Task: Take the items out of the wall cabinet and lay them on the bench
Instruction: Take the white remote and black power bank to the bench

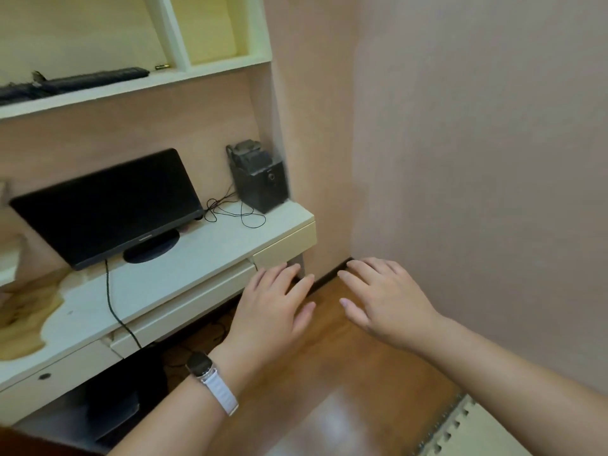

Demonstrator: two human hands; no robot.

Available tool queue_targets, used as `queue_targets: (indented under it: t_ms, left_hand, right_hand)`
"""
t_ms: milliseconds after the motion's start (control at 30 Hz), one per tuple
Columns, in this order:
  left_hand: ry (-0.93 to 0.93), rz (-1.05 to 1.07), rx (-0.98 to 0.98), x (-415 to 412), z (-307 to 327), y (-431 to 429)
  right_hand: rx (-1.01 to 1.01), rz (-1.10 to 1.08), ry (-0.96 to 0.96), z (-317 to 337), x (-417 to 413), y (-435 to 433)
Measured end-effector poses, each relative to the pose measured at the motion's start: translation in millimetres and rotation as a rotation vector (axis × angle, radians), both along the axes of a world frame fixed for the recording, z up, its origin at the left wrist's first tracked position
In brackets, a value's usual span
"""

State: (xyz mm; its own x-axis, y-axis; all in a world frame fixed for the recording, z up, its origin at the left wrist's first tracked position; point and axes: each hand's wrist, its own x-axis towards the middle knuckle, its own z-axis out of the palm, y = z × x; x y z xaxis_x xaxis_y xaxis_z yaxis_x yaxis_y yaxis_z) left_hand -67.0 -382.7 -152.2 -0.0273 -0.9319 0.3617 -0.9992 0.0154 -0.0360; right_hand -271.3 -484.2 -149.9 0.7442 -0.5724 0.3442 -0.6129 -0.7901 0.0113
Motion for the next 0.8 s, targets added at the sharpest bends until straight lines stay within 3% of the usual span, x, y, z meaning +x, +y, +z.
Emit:
queue_targets:
  t_ms: [400,800]
  left_hand:
    - [-0.042,0.088,-0.03,24.4,11.7,-53.3]
    - [0.06,0.143,-0.077,151.2,19.4,-154.5]
  right_hand:
    - [-0.005,0.111,-0.077,11.8,31.3,-67.8]
    - [-0.095,0.078,0.012,34.9,152.8,-169.7]
